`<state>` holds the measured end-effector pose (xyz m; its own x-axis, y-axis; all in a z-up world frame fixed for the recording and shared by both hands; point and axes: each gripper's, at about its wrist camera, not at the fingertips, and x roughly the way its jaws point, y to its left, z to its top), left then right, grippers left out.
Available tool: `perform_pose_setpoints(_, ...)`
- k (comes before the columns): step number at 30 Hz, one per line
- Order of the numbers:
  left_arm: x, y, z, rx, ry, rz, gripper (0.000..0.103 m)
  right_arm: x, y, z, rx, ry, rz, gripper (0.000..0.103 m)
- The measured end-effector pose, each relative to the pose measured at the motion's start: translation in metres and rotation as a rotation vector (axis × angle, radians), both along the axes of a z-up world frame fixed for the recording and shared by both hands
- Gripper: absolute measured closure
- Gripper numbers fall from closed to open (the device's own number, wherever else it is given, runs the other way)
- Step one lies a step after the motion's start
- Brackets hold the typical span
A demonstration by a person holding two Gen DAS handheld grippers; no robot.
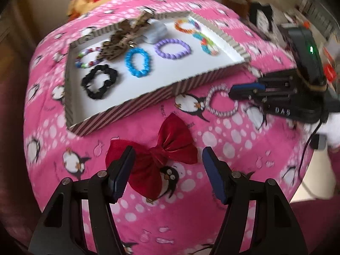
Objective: Organize jewelry
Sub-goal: 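Grasp the red bow with the left tool while the right tool grasps the silver sparkly bracelet, then carry red bow and silver bracelet into the tray while both tools open to release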
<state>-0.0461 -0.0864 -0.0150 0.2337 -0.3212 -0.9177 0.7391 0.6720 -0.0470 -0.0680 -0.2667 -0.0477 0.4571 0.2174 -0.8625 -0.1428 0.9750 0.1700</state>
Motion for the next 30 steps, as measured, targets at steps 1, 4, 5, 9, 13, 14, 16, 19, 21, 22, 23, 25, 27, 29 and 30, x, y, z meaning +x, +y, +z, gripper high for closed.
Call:
perform_pose_setpoints(1,0.0,-0.003,-0.001,0.003,0.005,-0.043,0.037,0.001,0.001,-0.001,0.001,-0.001,-0.002,0.095)
perform_pose_setpoints(4,-0.001,-0.01,-0.008,0.055,-0.019,-0.129,0.037,0.002,0.003,-0.002,0.006,-0.004,-0.017,0.093)
perform_pose_setpoints(5,0.0,-0.012,-0.011,0.072,-0.024,-0.142,0.037,0.002,0.003,-0.003,0.008,-0.002,-0.019,0.091)
perform_pose_setpoints(9,0.01,-0.009,-0.024,0.088,-0.006,-0.155,0.038,0.003,0.005,-0.002,0.011,-0.01,-0.021,0.074)
perform_pose_setpoints(13,0.012,-0.004,-0.033,0.074,0.02,-0.142,0.059,0.003,0.008,-0.001,-0.012,-0.012,-0.019,0.077)
perform_pose_setpoints(14,0.011,-0.003,-0.034,0.083,0.005,-0.134,0.07,0.004,0.009,-0.001,-0.016,-0.018,-0.017,0.087)
perform_pose_setpoints(16,0.012,0.001,-0.034,0.064,0.001,-0.089,0.078,0.004,0.009,-0.001,-0.014,-0.022,-0.016,0.095)
perform_pose_setpoints(19,0.014,0.009,-0.029,-0.002,0.046,-0.01,0.084,0.001,0.011,0.002,-0.002,-0.029,-0.006,0.096)
perform_pose_setpoints(21,0.012,0.013,-0.023,-0.035,0.054,0.039,0.085,-0.003,0.011,0.009,0.006,-0.047,0.001,0.096)
perform_pose_setpoints(22,0.011,0.014,-0.019,-0.051,0.055,0.062,0.085,-0.005,0.011,0.014,0.011,-0.058,0.006,0.096)
perform_pose_setpoints(23,0.012,0.015,-0.016,-0.062,0.054,0.074,0.085,-0.008,0.011,0.019,0.015,-0.071,0.01,0.096)
perform_pose_setpoints(25,0.008,0.015,-0.005,-0.084,0.046,0.097,0.085,-0.012,0.01,0.027,0.021,-0.087,0.015,0.096)
perform_pose_setpoints(27,0.005,0.012,0.004,-0.092,0.032,0.111,0.085,-0.015,0.007,0.036,0.033,-0.101,0.016,0.096)
perform_pose_setpoints(29,0.004,0.012,0.016,-0.105,0.016,0.127,0.085,-0.017,0.002,0.048,0.049,-0.119,0.014,0.096)
perform_pose_setpoints(30,0.006,0.011,0.021,-0.113,0.012,0.138,0.085,-0.018,0.0,0.052,0.054,-0.127,0.011,0.096)
